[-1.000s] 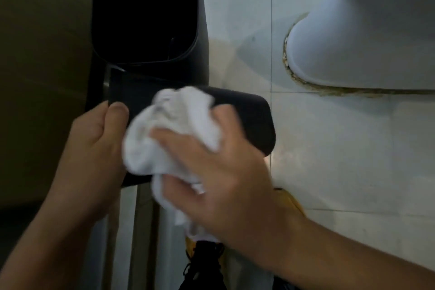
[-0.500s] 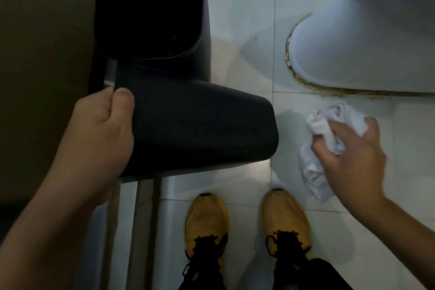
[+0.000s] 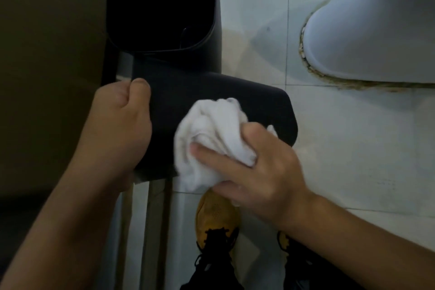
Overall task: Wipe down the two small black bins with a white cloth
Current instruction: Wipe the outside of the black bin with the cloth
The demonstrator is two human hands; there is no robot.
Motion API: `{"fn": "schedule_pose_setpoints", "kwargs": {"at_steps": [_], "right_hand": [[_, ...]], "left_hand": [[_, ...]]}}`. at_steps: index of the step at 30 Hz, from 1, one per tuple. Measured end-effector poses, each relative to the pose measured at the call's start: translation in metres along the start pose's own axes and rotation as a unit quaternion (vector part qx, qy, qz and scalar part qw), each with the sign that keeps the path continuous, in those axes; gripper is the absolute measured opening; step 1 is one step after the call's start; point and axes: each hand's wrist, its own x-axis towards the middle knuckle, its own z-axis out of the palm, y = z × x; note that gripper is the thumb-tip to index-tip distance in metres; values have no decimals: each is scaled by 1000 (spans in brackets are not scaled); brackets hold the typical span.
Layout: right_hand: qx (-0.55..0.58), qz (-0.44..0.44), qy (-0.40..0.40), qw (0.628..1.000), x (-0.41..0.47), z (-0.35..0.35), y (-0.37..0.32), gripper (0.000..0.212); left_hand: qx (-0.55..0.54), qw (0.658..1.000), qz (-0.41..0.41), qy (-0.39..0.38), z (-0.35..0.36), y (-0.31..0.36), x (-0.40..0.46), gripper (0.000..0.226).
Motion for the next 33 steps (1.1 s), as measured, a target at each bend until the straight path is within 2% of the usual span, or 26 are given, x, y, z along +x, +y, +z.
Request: {"fn": "schedule_pose_setpoints", "kwargs": {"at_steps": [5,8,12,19,23,26,28,30,33], "right_hand": [[-106,117,-79,984,-58,-33,68,38],[-168,143,-137,966,-83,-58,97,37],[-156,144,-94,973,-75,-65,81,35],[-20,40,-11,999,-12,-6,4,26],[-9,9,-62,998,-27,-10,20,24],[-36,56,-137,988,-70,-35,43,26],[-31,101,-151,983,-83,-53,49,36],[-46,119,-116,985,-75,-63,43,44],[-14,115,-56,992,-34,-58,20,44]], "left_hand": [[-9,1000,-7,-3,1,7,1,35],[-11,1000,-4,-7,2,8,2,35],[-15,1000,-22,-10,1,4,2,38],[-5,1000,-15,-9,1,5,1,37],[-10,999,-21,-29,-2,6,1,40],[-18,998,-31,-42,-2,8,-1,44],[-18,999,-32,-34,0,7,-1,44],[-16,999,-23,-38,1,6,-6,42],[-22,999,3,-48,0,-2,-23,36]]}}
